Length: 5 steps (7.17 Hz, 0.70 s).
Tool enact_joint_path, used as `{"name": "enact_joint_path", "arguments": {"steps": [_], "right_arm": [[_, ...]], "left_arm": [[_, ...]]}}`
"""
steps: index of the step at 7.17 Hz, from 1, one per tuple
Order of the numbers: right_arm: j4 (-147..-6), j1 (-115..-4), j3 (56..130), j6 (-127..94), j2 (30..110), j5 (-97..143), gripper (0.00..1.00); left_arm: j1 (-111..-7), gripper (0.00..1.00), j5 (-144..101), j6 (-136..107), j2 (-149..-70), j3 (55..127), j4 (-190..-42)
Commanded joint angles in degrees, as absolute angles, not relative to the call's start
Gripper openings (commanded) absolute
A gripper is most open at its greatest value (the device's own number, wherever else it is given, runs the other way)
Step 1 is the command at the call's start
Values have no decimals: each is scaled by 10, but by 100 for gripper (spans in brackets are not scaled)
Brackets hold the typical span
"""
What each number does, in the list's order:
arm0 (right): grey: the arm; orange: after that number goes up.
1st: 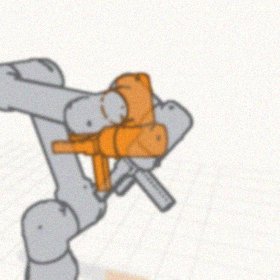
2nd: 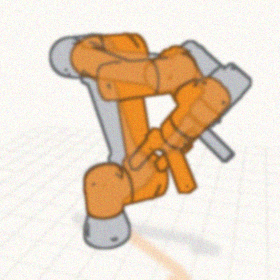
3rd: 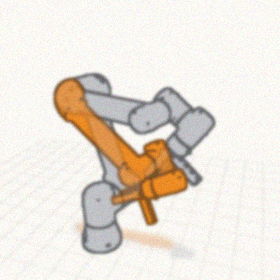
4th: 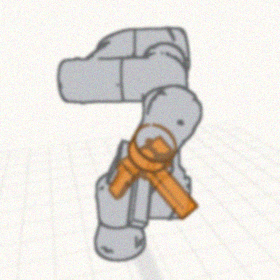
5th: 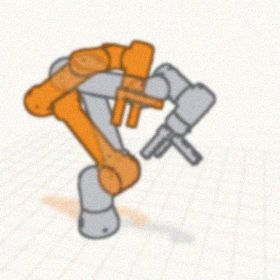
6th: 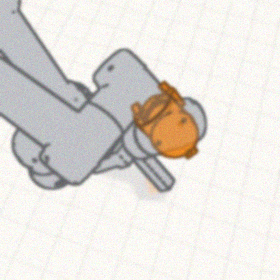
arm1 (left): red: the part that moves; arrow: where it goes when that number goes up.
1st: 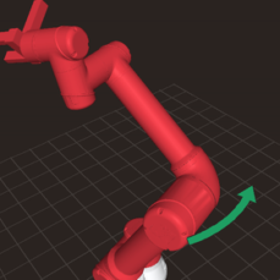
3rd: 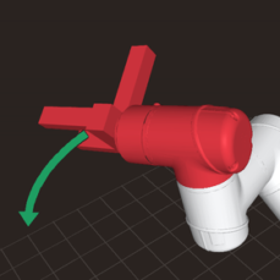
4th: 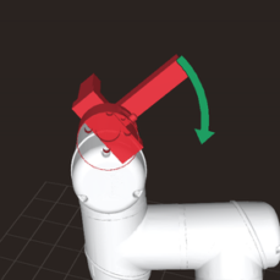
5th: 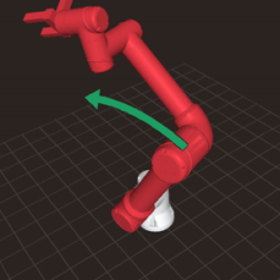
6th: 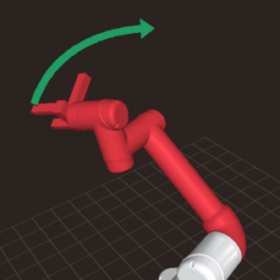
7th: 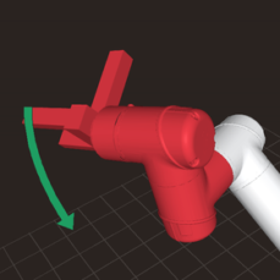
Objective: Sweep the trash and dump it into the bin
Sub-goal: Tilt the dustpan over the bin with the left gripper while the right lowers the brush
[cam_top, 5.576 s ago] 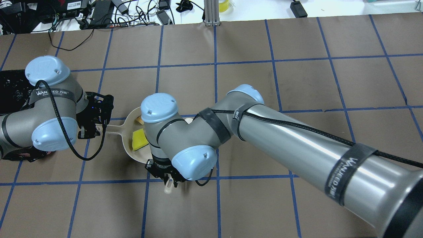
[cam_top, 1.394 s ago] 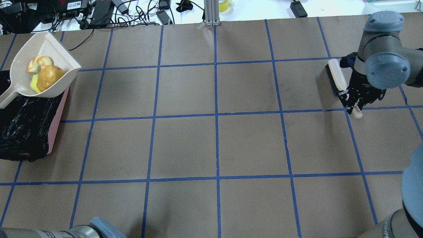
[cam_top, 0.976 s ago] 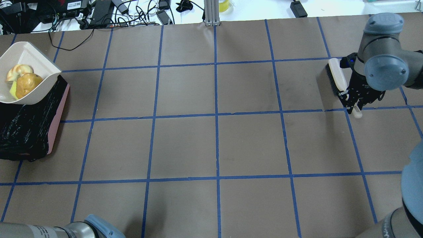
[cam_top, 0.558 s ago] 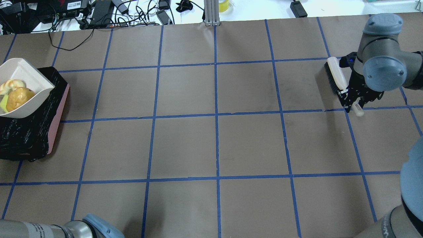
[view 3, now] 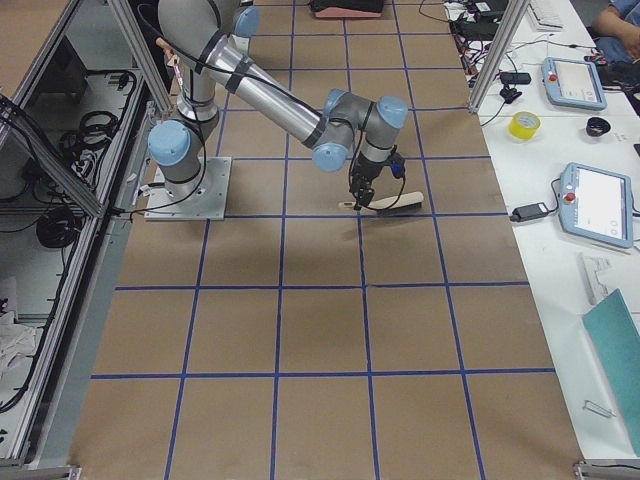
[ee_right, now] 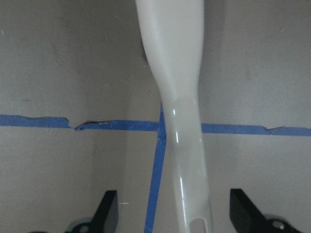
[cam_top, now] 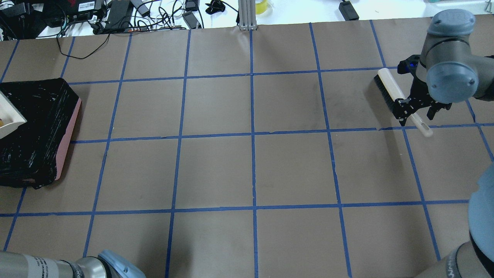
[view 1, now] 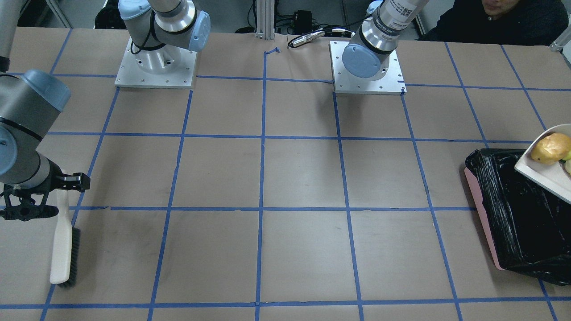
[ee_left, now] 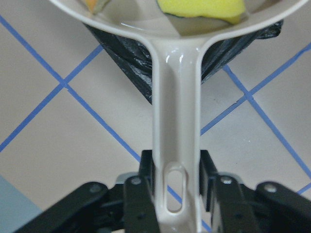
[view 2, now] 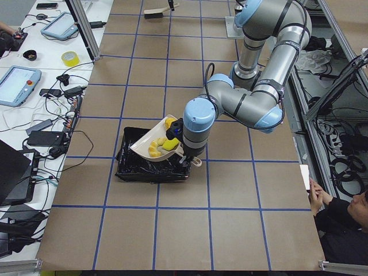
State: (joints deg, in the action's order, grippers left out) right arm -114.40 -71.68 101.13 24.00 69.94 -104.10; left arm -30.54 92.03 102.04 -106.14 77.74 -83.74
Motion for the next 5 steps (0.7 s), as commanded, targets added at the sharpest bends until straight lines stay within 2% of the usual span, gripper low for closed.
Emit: {"name": "enact_joint_path", "arguments": {"steps": [1,2,5], "right_arm": [[-1109,-723,991,250,755,-1032,93],[-1076,-723,982,249,792,-1001,99],[-856,-727,875,237,890,-922,100]], "left_arm": [[-371,0,1065,1022,-1072,754,-813],[-385,0,1112,1022,-1072,754,-808],[-430,0,1248,1019,-1073,763,-742]]}}
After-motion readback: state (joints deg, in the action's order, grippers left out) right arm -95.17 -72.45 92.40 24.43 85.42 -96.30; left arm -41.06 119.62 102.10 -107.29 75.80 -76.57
